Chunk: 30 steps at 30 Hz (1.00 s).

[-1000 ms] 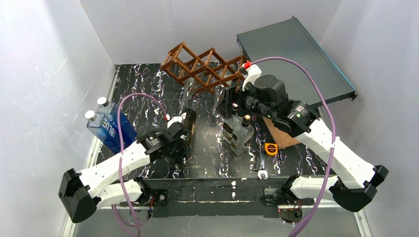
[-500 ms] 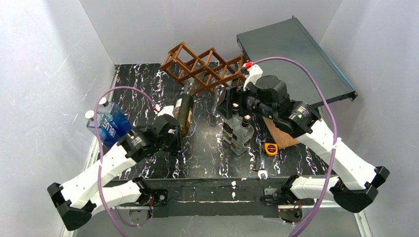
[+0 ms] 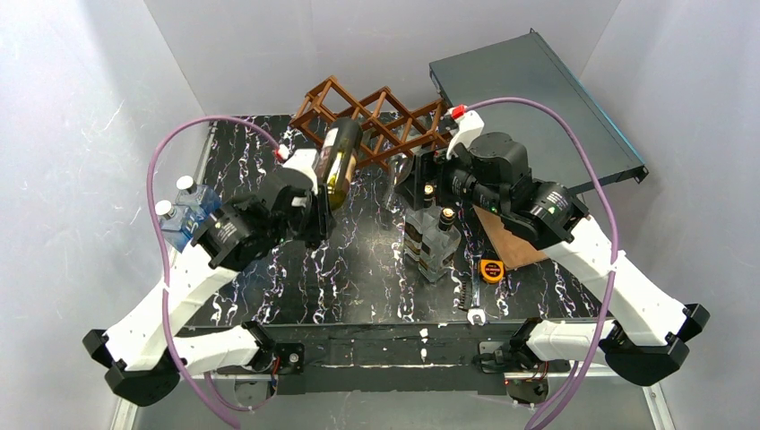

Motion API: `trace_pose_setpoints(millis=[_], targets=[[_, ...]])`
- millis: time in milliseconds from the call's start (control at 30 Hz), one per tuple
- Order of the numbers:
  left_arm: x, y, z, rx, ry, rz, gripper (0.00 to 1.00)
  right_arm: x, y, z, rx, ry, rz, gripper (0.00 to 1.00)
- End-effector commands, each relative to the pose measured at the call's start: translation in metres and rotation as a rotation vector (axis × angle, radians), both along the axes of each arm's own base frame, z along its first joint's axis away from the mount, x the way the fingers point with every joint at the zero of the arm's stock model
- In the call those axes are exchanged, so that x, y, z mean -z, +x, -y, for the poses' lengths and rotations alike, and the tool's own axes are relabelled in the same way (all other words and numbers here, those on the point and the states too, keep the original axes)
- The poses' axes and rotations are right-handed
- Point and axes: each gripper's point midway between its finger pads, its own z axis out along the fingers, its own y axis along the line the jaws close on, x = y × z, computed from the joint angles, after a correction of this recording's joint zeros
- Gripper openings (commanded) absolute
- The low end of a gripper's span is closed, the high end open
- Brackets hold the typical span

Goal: Put the wine bottle on the wine rack

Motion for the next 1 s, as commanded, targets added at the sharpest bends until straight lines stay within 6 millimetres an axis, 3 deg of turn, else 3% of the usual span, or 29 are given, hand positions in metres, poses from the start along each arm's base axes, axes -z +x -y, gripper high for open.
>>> trace_pose_setpoints(millis=[0, 233, 500, 700, 967], targets=[[-0.054, 0.036, 0.000, -0.017, -0.048, 0.158, 0.00, -0.040, 0.001, 0.011, 0.039, 0.055, 0.092, 1.00], [-0.075, 0.069, 0.001, -0.011, -0.055, 0.197, 0.00, -0.050, 0.005, 0.022, 0.092, 0.058, 0.129, 1.00], [-0.078, 0.117, -0.002, -0.022, 0.083, 0.272, 0.00, -0.054, 0.018, 0.027, 0.140, 0.023, 0.181, 1.00], [-0.086, 0.150, 0.002, -0.036, 0.081, 0.293, 0.00, -0.054, 0.031, 0.030, 0.178, -0.025, 0.226, 1.00], [-0.073, 0.201, 0.001, -0.064, 0.099, 0.277, 0.00, -0.062, 0.045, 0.037, 0.237, -0.071, 0.278, 1.00]])
